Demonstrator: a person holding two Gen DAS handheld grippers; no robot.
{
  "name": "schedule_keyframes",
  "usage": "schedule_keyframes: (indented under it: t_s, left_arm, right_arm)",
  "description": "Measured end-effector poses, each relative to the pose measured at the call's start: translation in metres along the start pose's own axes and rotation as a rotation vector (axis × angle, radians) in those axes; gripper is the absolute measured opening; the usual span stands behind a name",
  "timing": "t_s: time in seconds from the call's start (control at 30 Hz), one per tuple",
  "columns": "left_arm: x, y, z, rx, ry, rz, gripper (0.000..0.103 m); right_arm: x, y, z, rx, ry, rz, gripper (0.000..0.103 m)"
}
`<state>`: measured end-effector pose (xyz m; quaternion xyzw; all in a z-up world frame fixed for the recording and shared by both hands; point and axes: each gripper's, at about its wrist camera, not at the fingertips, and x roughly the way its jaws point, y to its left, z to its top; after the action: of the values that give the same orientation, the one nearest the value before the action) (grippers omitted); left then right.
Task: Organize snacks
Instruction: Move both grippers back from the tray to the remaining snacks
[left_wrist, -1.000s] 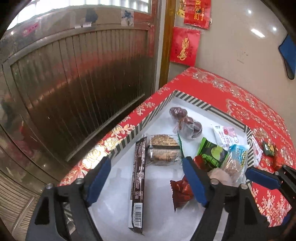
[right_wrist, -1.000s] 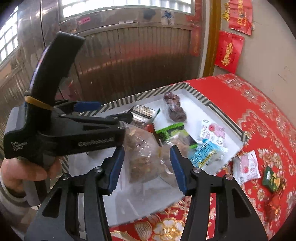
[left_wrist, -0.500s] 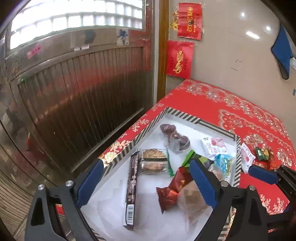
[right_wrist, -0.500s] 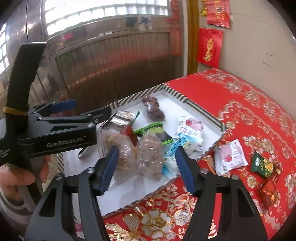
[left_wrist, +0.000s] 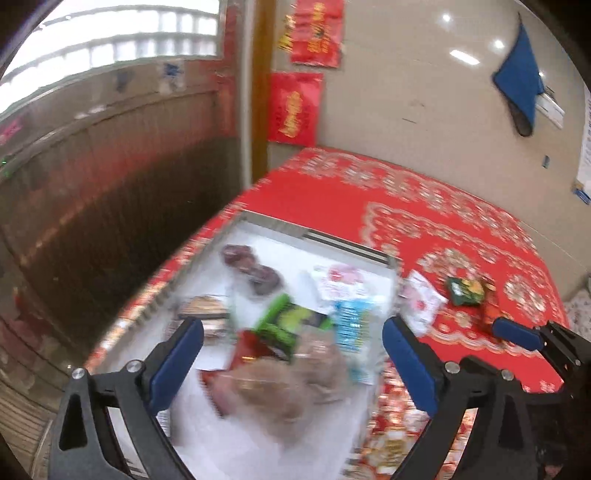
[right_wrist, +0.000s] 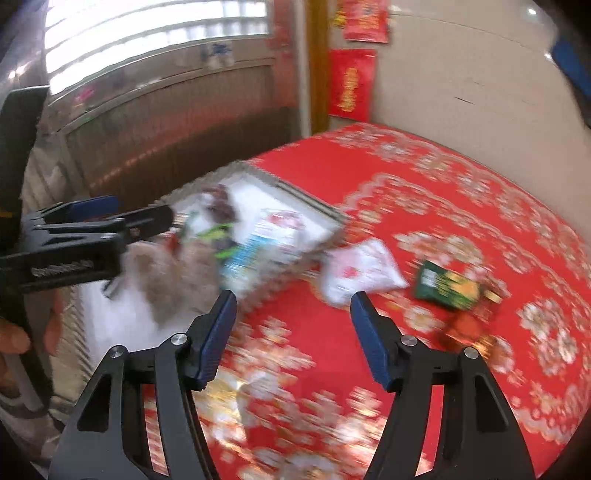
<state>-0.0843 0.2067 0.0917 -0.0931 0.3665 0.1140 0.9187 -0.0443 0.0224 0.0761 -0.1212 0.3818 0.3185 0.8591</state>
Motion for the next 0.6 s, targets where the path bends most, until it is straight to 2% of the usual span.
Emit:
schedule_keyframes:
  t_s: [0.33, 0.57, 0.6]
  left_arm:
    - [0.027, -0.075, 0.006, 0.121, 0.093, -0.114, 0.099]
    - [0.059, -0.131, 0.005, 0.273, 0.193, -0.239, 0.099]
    - [0.064, -0.137, 0.005, 0.292, 0.202, -0.237, 0.099]
  right_arm:
    - [-0.021, -0.089, -0.034, 0.149, 0.037, -0.129, 0.065]
    - [-0.032, -0.132, -0.050, 0.238, 0.033, -0.152, 0.065]
    - [-0.033, -0.136, -0.052, 0.250, 0.031, -0.153, 0.065]
